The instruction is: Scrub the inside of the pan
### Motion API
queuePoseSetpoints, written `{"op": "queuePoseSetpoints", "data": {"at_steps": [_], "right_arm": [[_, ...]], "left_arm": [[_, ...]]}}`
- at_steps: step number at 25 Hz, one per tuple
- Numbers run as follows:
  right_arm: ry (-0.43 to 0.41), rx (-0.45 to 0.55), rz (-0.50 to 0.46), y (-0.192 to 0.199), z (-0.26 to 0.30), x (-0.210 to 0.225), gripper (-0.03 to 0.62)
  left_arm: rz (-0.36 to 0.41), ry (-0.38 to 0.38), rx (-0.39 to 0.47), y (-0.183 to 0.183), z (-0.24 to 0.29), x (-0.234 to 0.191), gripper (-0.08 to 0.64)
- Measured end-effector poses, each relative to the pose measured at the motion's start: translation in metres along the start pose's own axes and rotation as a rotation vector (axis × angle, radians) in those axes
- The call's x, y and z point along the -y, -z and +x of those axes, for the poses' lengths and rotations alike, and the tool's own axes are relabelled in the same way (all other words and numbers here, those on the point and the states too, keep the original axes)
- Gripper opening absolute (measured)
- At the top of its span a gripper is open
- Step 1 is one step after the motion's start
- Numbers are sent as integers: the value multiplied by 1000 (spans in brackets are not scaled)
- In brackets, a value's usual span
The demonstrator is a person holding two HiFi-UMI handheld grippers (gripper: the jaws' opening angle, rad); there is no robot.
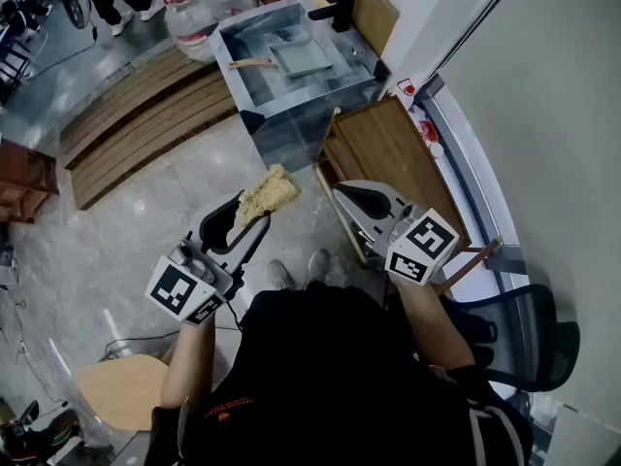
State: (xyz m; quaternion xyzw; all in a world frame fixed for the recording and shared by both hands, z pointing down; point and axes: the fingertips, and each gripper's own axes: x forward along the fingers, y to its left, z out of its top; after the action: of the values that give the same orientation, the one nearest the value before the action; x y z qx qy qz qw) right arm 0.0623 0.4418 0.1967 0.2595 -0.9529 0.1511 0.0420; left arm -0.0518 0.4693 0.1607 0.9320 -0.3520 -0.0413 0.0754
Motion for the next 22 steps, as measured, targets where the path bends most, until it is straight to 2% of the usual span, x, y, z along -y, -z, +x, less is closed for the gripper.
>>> {"op": "queuePoseSetpoints", "data": {"at_steps": [7,10,16,22], "right_arm": [[-2,11,22,-3,0,8,5],[0,-14,31,3,3,14,5],[-37,-26,51,8,1,22,8],[-68,-26,25,5,-8,32,23]], "left_arm": [[-1,1,-3,0,8,0,176],[-4,-1,-8,3,13,-1,176],[-5,-8,-14,6,27,-2,176],[8,-8,-19,8,45,4,176]]}}
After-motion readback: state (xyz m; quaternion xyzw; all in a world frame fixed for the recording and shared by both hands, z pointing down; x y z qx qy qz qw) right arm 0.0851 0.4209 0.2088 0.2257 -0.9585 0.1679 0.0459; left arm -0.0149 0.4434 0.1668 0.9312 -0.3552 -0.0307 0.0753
